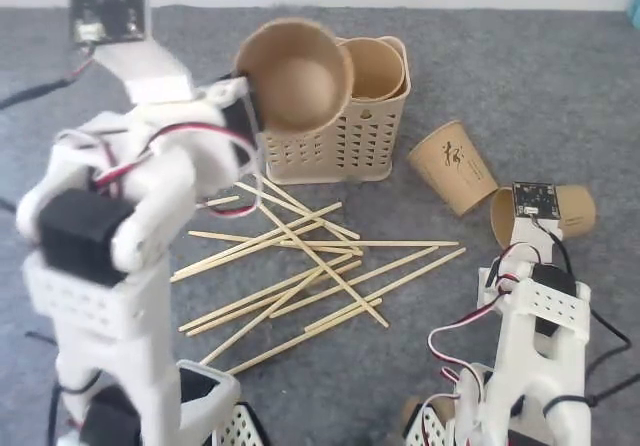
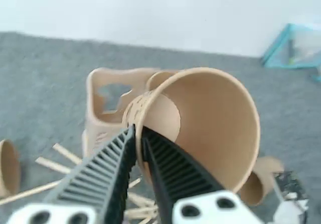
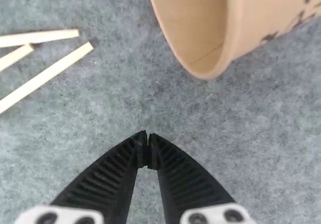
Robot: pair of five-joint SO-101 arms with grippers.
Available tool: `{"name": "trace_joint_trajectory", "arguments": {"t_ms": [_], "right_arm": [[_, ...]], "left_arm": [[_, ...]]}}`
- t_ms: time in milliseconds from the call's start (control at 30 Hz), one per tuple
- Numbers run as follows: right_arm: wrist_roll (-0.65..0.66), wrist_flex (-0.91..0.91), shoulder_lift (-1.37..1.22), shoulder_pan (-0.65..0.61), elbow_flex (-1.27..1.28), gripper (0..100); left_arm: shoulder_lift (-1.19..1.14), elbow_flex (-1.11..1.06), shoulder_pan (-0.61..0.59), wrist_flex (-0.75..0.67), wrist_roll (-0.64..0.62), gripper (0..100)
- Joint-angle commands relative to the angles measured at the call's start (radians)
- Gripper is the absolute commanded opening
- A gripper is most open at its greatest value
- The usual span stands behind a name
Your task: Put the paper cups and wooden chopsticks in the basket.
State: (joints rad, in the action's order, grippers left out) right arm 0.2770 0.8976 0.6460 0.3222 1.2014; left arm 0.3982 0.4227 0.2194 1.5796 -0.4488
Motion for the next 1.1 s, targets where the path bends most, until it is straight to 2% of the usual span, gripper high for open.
{"name": "trace_joint_trajectory", "arguments": {"t_ms": [0,367,533,767,967,1067], "right_arm": [[0.014,-0.019,0.041,0.008,-0.006,0.9],[0.04,-0.018,0.041,0.008,-0.003,0.9],[0.057,-0.019,0.041,0.007,0.002,0.9],[0.057,-0.038,0.041,0.007,0.008,0.9],[0.055,-0.039,0.041,0.005,0.008,0.9],[0.055,-0.039,0.041,0.005,0.008,0.9]], "left_arm": [[-0.106,0.061,0.029,-0.083,-0.051,1],[-0.54,0.506,0.028,-0.092,-0.071,1],[-0.687,0.667,0.029,-0.087,-0.117,1],[-0.821,0.714,0.023,-0.044,-0.118,1],[-0.844,0.717,0.032,-0.02,-0.106,2],[-0.836,0.733,0.057,0.014,-0.058,11]]}}
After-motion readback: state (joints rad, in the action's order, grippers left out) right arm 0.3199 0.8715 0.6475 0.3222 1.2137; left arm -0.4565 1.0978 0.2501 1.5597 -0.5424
